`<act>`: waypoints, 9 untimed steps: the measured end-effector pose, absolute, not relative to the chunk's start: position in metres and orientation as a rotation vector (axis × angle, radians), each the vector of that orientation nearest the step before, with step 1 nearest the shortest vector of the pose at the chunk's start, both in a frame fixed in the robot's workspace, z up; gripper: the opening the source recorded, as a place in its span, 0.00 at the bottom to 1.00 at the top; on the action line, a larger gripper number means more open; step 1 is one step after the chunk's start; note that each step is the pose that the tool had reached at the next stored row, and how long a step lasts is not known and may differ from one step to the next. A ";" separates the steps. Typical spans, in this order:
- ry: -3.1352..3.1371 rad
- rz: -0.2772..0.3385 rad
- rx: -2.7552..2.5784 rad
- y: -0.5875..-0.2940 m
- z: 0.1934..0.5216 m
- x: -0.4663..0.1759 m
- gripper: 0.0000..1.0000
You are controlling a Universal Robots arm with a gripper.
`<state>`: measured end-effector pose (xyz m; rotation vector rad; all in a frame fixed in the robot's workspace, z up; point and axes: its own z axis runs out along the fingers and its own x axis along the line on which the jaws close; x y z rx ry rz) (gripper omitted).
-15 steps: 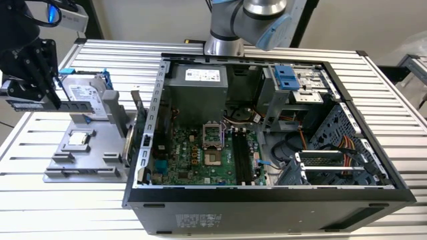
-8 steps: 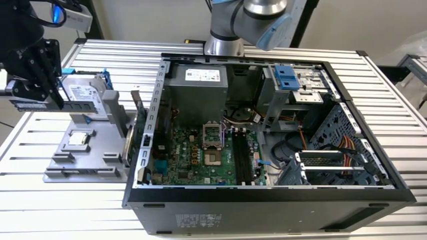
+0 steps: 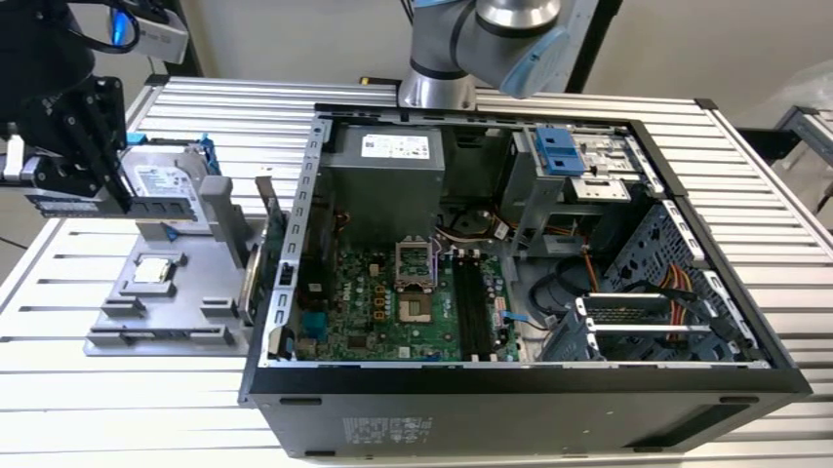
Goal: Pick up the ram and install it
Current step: 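Pick up the ram and move it above insertion slot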
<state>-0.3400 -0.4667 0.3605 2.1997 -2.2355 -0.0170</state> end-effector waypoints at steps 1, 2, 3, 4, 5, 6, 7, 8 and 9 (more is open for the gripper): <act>-2.235 -0.017 2.200 -0.467 0.361 -0.339 0.00; -2.235 -0.018 2.199 -0.467 0.361 -0.339 0.00; -2.235 -0.018 2.199 -0.467 0.361 -0.338 0.00; -2.235 -0.019 2.199 -0.467 0.361 -0.337 0.00; -2.234 -0.019 2.199 -0.467 0.361 -0.336 0.00; -2.234 -0.020 2.199 -0.467 0.362 -0.335 0.00; -2.234 -0.020 2.198 -0.467 0.362 -0.335 0.00; -2.234 -0.020 2.198 -0.467 0.363 -0.334 0.00; -2.233 -0.021 2.198 -0.467 0.364 -0.333 0.00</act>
